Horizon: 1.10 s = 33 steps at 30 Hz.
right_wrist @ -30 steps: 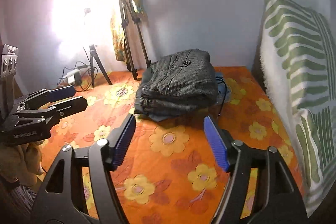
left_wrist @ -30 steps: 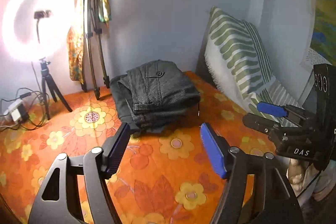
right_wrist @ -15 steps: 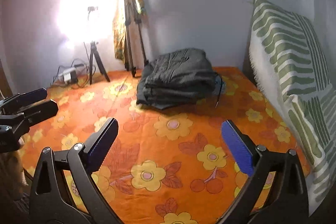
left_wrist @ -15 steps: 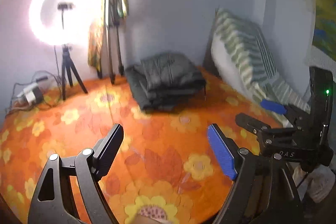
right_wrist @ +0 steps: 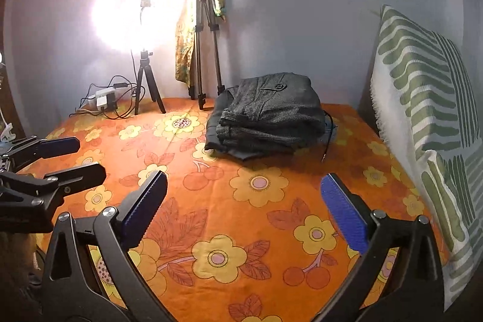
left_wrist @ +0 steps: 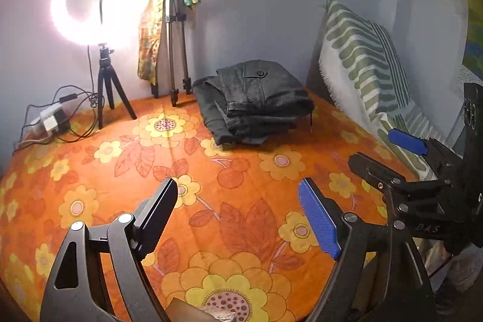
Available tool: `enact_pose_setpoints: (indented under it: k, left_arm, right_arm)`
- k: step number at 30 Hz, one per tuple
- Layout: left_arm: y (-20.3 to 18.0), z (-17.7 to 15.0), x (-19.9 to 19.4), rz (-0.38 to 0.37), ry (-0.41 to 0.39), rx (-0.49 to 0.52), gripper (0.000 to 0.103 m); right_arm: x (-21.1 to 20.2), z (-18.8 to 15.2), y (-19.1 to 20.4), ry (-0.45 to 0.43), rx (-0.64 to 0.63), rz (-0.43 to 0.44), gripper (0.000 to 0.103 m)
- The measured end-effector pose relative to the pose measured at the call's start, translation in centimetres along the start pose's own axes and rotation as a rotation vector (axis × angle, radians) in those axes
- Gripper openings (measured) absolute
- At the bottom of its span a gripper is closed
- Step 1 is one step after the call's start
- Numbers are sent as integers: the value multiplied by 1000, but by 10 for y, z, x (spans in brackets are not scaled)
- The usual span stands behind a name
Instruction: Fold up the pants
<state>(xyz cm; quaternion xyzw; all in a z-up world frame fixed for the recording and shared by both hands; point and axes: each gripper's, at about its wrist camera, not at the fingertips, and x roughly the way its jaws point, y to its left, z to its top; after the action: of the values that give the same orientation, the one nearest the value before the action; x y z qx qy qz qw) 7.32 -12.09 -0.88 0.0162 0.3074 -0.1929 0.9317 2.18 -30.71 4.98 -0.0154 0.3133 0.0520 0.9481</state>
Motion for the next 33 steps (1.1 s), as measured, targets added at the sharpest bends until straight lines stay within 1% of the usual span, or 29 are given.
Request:
enact_pose_setpoints:
  k: [11, 33]
  left_arm:
    - [-1, 2, -7, 11, -20, 0, 82]
    - [3, 0, -12, 30, -31, 3, 82]
  right_arm:
    - [2, -3, -7, 15, 43, 1, 103]
    - [7, -5, -6, 29, 36, 22, 103]
